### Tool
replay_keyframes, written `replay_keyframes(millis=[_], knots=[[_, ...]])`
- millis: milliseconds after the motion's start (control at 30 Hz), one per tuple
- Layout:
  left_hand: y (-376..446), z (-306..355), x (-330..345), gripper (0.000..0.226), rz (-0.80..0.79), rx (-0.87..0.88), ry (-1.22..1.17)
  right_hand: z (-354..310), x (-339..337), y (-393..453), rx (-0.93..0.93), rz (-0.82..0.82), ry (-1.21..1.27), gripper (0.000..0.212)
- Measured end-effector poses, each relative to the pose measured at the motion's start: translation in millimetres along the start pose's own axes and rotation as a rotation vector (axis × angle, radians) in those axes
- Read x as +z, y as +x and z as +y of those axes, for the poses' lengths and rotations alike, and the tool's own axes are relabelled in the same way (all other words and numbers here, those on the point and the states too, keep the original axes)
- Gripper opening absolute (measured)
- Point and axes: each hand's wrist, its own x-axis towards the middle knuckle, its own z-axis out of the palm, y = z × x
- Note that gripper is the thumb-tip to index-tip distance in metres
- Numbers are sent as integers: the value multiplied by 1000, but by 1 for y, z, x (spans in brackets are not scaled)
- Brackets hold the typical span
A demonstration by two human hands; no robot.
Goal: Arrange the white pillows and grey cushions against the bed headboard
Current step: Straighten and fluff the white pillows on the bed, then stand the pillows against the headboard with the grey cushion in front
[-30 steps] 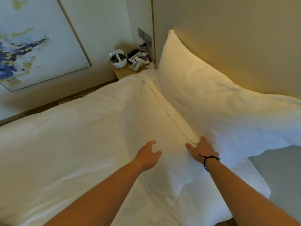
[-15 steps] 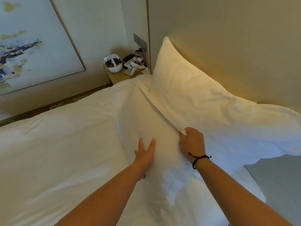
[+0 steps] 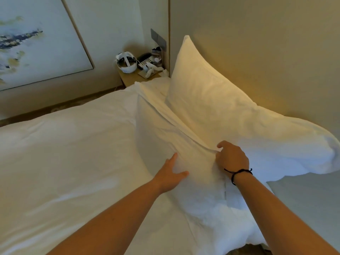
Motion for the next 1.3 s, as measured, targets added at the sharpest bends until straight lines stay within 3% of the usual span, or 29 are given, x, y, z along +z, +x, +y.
replay_keyframes(millis=[133, 200, 267, 333, 500, 700, 767, 933, 1100, 1300], knots=[[-22, -7, -31, 68, 75, 35, 8, -69, 10, -19, -366, 96, -78, 39], [-42, -24, -52, 52, 152, 1, -1, -108, 33, -42, -515, 54, -10, 38], [-69, -55, -78, 36, 237, -77, -64, -145, 66, -65, -616, -62, 37, 36], [-103, -98, -105, 25, 340, -237, -273, -181, 105, -90, -666, -213, 49, 35], [-220, -226, -163, 20, 666, -557, -661, -276, 195, -163, -805, -562, 36, 33], [-355, -355, -200, 18, 995, -727, -569, -389, 284, -267, -968, -846, -71, 33], [-382, -393, -208, 12, 1072, -773, -543, -421, 312, -300, -986, -930, -101, 34], [-417, -483, -239, 34, 1171, -820, -556, -494, 374, -361, -849, -1105, -139, 30], [-424, -563, -268, 41, 1212, -793, -528, -554, 439, -389, -729, -1077, -182, 32], [-429, -645, -282, 69, 1142, -827, -235, -618, 523, -410, -668, -988, -259, 39]])
